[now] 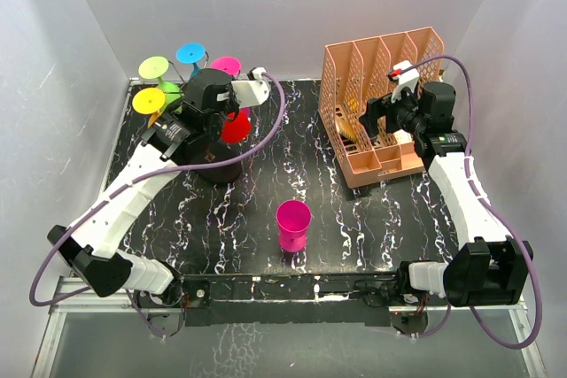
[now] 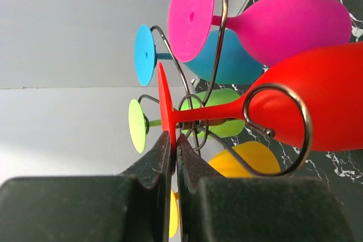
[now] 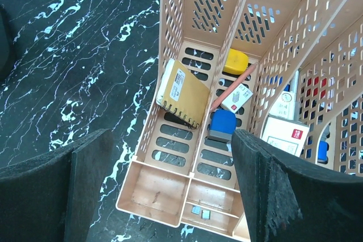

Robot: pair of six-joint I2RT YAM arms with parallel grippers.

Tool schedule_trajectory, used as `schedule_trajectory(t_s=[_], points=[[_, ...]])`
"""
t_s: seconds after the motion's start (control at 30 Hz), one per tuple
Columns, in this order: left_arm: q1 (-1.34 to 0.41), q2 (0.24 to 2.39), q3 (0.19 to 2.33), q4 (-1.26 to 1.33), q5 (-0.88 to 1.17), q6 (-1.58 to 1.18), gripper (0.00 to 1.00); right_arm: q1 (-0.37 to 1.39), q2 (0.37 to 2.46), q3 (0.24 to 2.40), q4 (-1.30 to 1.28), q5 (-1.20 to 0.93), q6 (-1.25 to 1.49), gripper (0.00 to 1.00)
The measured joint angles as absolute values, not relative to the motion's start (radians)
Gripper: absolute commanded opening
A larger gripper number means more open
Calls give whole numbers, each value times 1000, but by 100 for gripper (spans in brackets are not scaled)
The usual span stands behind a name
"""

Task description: Place the wine glass upside down on the wine glass rack

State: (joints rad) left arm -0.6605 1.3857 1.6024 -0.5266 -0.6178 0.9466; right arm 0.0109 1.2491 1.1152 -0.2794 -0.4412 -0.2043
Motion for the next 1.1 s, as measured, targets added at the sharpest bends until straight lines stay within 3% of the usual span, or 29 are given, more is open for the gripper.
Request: schedule_trajectory(t_s=[1.1], points=[[-660,1346,1624,-688,-470,908,0,-28,1249,1115,-281,-469,-204,96]])
